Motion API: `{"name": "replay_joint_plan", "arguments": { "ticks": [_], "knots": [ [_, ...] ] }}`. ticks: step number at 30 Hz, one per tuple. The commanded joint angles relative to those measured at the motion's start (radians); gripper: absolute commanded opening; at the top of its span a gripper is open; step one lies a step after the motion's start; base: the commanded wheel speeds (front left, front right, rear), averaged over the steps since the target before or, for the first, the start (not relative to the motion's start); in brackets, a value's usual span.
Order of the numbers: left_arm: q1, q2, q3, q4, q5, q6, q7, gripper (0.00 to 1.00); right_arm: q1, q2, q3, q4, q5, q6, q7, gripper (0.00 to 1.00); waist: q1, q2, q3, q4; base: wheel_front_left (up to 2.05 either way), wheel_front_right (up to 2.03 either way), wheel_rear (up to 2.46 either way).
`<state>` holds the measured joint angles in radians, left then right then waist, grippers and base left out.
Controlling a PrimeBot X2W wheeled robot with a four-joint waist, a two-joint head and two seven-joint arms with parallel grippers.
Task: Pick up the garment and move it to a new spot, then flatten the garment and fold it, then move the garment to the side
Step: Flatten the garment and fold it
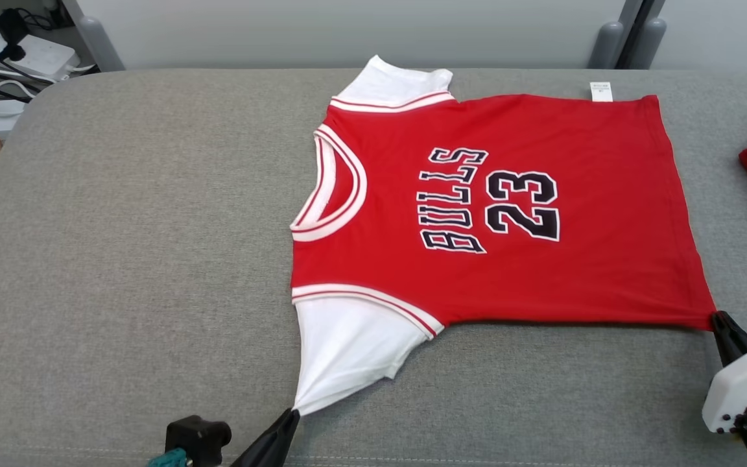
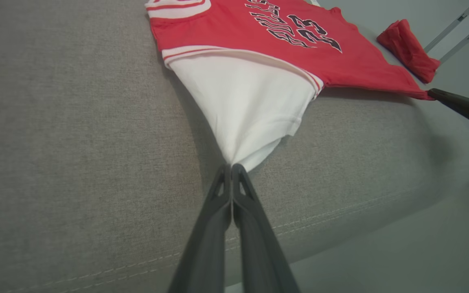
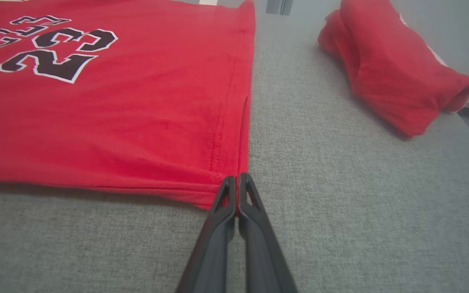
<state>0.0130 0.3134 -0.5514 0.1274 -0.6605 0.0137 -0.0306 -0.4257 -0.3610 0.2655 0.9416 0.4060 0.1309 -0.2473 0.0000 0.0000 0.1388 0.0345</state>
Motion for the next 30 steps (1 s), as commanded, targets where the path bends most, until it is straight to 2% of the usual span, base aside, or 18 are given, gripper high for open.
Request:
{"name": "replay_joint_plan", "arguments": {
  "ticks": [1,4,8,12,16,20,21,22,23,24,25,26,30],
  "knots": [
    [0.008,0.028,0.036,-0.055,-0.005,0.021,0.011,0.0,0.031,-0.039,0.015,-0.03,0.016,0.0,-0.014,0.0,0.0,0.0,-0.005,0.012,0.0,0.0,0.0],
    [0.039,0.039,0.039,-0.121,-0.029,0.037,0.048,0.0,0.061,-0.062,0.007,-0.054,0.024,0.0,-0.014,0.0,0.0,0.0,-0.008,0.024,0.0,0.0,0.0],
    [0.067,0.048,0.04,-0.17,-0.089,0.034,0.111,0.0,0.099,-0.065,0.02,-0.064,0.031,0.0,-0.012,0.0,0.0,0.0,-0.008,0.028,0.0,0.0,0.0],
    [0.075,0.064,0.03,-0.15,-0.113,0.031,0.166,0.0,0.115,-0.054,0.046,-0.049,0.05,0.0,0.005,0.0,0.0,0.0,-0.009,0.027,0.0,0.0,0.0],
    [0.052,0.082,0.01,-0.112,-0.087,0.029,0.193,0.0,0.117,-0.052,0.057,-0.033,0.061,0.0,0.011,0.0,0.0,0.0,-0.009,0.028,0.0,0.0,0.0],
    [0.001,0.062,0.0,-0.047,-0.075,0.029,0.198,0.0,0.103,-0.051,0.065,-0.007,0.057,0.0,0.006,0.0,0.0,0.0,-0.014,0.023,0.0,0.0,0.0],
    [-0.008,0.058,-0.004,-0.03,-0.072,0.029,0.202,0.3,0.099,-0.049,0.064,-0.002,0.056,0.0,0.005,0.0,0.0,0.0,-0.016,0.022,0.0,0.0,0.0],
    [-0.016,0.053,-0.006,-0.015,-0.071,0.03,0.203,0.93,0.096,-0.046,0.064,0.003,0.055,0.0,0.003,0.04,0.0,0.0,-0.018,0.02,0.0,0.0,0.0],
    [-0.024,0.048,-0.007,0.0,-0.068,0.032,0.201,1.0,0.093,-0.044,0.065,0.007,0.053,0.0,0.002,0.36,0.0,0.0,-0.021,0.018,0.0,0.0,0.0],
    [-0.03,0.044,-0.009,0.012,-0.066,0.033,0.199,1.0,0.09,-0.042,0.064,0.011,0.05,0.0,0.0,0.47,0.0,0.0,-0.023,0.016,0.0,0.0,0.0],
    [-0.035,0.04,-0.009,0.022,-0.065,0.034,0.196,1.0,0.087,-0.04,0.061,0.014,0.048,0.0,-0.001,0.84,0.0,0.0,-0.027,0.013,0.0,0.0,0.0],
    [-0.037,0.037,-0.009,0.031,-0.065,0.037,0.195,1.0,0.084,-0.04,0.056,0.016,0.044,0.0,-0.003,1.0,0.0,0.0,-0.03,0.011,0.0,0.0,0.0],
    [-0.044,0.053,0.013,0.034,-0.046,0.07,0.173,1.0,0.075,-0.051,0.029,0.006,0.022,0.0,-0.01,1.0,0.0,0.0,-0.042,0.004,0.0,0.0,0.0]
  ]
}}
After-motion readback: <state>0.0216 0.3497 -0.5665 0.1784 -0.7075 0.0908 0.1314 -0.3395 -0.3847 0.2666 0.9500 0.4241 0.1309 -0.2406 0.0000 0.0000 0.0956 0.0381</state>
